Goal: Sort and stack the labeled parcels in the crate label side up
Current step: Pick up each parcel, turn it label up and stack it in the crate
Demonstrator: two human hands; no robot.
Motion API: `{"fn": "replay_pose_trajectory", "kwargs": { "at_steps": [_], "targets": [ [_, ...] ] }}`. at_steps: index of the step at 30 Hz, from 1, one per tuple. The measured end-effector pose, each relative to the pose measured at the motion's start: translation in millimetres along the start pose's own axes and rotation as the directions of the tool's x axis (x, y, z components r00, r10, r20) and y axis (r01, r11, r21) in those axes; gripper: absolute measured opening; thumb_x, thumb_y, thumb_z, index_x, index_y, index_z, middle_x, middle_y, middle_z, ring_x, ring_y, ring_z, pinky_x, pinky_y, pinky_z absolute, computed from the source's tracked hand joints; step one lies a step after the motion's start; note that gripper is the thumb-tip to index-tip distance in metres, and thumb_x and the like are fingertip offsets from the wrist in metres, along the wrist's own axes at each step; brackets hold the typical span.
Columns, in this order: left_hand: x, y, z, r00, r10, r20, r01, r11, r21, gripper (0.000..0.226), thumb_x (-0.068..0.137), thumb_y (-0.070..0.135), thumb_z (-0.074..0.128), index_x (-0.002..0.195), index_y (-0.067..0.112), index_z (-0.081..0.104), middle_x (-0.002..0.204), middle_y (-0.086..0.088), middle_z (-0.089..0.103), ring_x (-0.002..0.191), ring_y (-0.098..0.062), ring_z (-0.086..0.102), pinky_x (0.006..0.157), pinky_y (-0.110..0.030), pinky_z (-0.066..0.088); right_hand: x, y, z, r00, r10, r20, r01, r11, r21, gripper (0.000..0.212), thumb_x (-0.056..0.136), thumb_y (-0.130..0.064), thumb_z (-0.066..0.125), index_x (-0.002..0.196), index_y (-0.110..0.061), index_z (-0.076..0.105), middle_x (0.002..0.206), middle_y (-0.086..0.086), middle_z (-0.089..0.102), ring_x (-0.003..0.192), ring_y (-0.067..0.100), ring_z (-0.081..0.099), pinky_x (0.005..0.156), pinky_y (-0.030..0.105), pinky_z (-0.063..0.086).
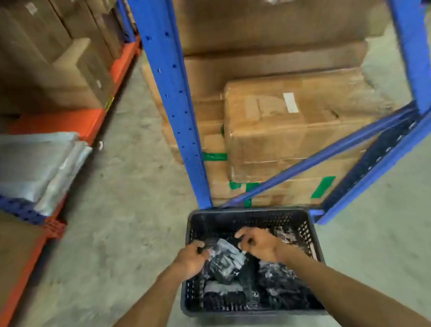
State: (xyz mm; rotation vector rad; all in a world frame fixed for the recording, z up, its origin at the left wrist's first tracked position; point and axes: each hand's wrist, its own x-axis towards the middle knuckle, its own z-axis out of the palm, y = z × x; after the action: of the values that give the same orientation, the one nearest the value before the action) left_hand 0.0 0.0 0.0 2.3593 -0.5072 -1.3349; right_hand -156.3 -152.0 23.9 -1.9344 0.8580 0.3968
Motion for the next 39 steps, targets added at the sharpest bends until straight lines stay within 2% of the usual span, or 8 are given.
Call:
{"fn": "replay_pose_trajectory", "kwargs": {
  "at_steps": [4,13,19,21,25,29,34,39],
  "targets": [
    [90,-52,53,0.992,-0.11,0.059,0.115,0.988,-0.098,0.049,0.097,0.034,0.054,0.141,0.017,0.043,0.112,-0.009,0.06,0.095,-0.027,0.059,0.086,-0.036,0.051,82,76,63,0.984,0.038,0.175,-0.014,0.99,-0.14,0.053,0.103,-0.021,0.05,0.153,-0.013,0.033,0.137,0.014,0.056,0.123,0.036,0.058,0.101,0.048,0.046],
    [248,-126,141,0.964,-0.255,0.073,0.263,0.957,-0.12,0.1,0.092,0.049,0.053,0.156,0.019,-0.018,0.164,-0.01,0.019,0.145,-0.032,0.031,0.112,-0.039,0.039,234,213,178,0.976,-0.077,0.205,0.179,0.816,-0.549,0.11,0.086,-0.017,0.073,0.161,-0.034,-0.005,0.17,0.009,0.005,0.155,0.037,0.014,0.123,0.048,0.028],
    [270,-123,150,0.954,-0.287,0.091,0.298,0.853,-0.428,0.075,0.085,0.027,0.072,0.146,0.018,0.029,0.129,-0.008,0.054,0.111,-0.029,0.057,0.091,-0.045,0.054,250,225,192,0.971,-0.206,0.12,0.229,0.661,-0.715,0.117,0.069,-0.041,0.086,0.157,-0.023,0.011,0.157,0.012,0.027,0.144,0.04,0.029,0.117,0.057,0.031],
    [262,-110,145,0.972,-0.226,0.071,0.232,0.849,-0.475,0.077,0.079,0.028,0.077,0.142,0.02,0.033,0.133,-0.012,0.056,0.115,-0.031,0.06,0.082,-0.043,0.059,244,220,184,0.972,-0.228,0.062,0.218,0.766,-0.604,0.119,0.061,-0.04,0.091,0.153,-0.017,0.019,0.153,0.012,0.036,0.141,0.036,0.039,0.115,0.051,0.037],
    [238,-77,140,0.993,-0.065,-0.096,0.017,0.902,-0.432,0.062,0.075,0.03,0.076,0.121,0.016,0.038,0.085,-0.005,0.058,0.067,-0.019,0.061,0.049,-0.029,0.055,219,214,152,0.947,-0.32,-0.041,0.29,0.901,-0.323,0.097,0.055,-0.025,0.096,0.136,-0.019,0.042,0.134,0.005,0.062,0.122,0.024,0.059,0.103,0.034,0.047],
    [224,-70,124,0.994,-0.106,0.037,0.112,0.908,-0.403,0.033,0.083,0.038,0.066,0.093,0.008,0.057,0.073,-0.009,0.059,0.046,-0.018,0.061,0.033,-0.018,0.05,194,207,144,0.918,-0.387,-0.092,0.366,0.912,-0.183,0.089,0.058,-0.026,0.095,0.132,-0.021,0.047,0.127,0.002,0.066,0.118,0.02,0.063,0.105,0.038,0.049],
    [209,-60,105,0.999,-0.042,0.013,0.042,0.813,-0.581,0.045,0.089,0.049,0.054,0.11,0.01,0.057,0.081,-0.01,0.057,0.059,-0.013,0.063,0.033,-0.023,0.052,177,197,135,0.885,-0.352,-0.304,0.368,0.93,-0.004,0.063,0.073,-0.025,0.082,0.126,-0.018,0.049,0.119,0.005,0.067,0.109,0.02,0.066,0.096,0.044,0.054],
    [190,-64,83,0.977,0.051,-0.207,-0.134,0.904,-0.406,0.077,0.086,0.073,0.033,0.133,0.017,0.054,0.102,-0.004,0.055,0.082,-0.02,0.056,0.066,-0.032,0.056,157,179,101,0.906,-0.179,-0.384,0.34,0.848,0.407,0.059,0.069,-0.049,0.071,0.124,-0.034,0.055,0.122,-0.013,0.067,0.095,0.0,0.071,0.073,0.014,0.052]
  ]
}}
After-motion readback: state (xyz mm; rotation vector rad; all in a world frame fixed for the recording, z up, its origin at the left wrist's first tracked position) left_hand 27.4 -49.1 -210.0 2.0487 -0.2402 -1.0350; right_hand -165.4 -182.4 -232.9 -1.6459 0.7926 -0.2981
